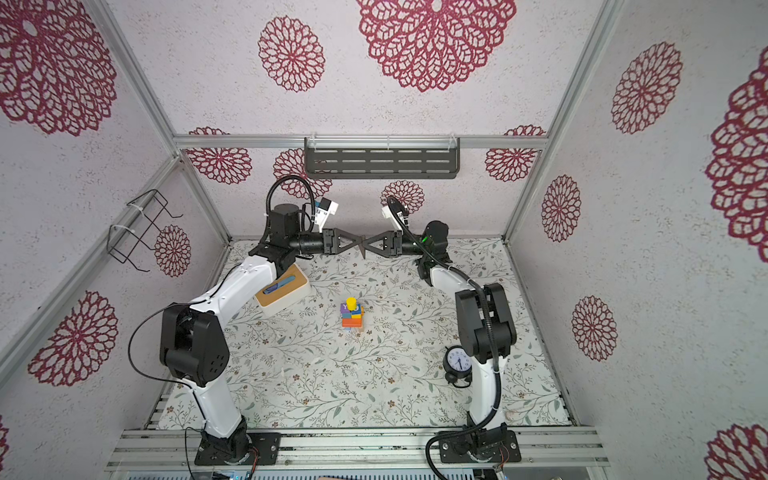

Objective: Build the wood block tower
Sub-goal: 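Open the right gripper and draw it back from the brown block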

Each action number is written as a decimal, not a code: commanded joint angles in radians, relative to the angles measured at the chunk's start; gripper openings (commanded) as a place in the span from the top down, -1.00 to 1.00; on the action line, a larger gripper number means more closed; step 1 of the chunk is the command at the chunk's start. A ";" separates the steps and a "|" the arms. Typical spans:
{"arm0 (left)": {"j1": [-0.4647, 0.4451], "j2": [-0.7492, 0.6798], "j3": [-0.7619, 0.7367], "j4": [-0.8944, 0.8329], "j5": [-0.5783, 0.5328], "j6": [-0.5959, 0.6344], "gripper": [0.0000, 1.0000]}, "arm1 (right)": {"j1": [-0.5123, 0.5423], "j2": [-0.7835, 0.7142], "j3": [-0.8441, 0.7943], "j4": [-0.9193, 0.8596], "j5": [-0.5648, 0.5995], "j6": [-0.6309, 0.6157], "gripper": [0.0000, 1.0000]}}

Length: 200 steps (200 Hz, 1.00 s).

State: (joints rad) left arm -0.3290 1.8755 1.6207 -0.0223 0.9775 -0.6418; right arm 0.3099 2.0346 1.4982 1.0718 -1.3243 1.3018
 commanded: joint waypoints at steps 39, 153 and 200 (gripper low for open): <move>-0.014 0.023 0.041 -0.006 0.001 0.007 0.02 | 0.004 -0.049 0.017 0.053 -0.003 -0.021 0.70; -0.017 -0.004 0.025 -0.034 -0.012 0.037 0.39 | 0.000 -0.060 0.003 0.047 0.010 -0.035 0.19; -0.017 -0.016 0.036 -0.074 -0.025 0.063 0.42 | -0.011 -0.089 -0.007 -0.124 0.035 -0.176 -0.06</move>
State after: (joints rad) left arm -0.3367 1.8835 1.6390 -0.0673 0.9562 -0.6136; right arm 0.3092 2.0274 1.4944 1.0077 -1.3151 1.2407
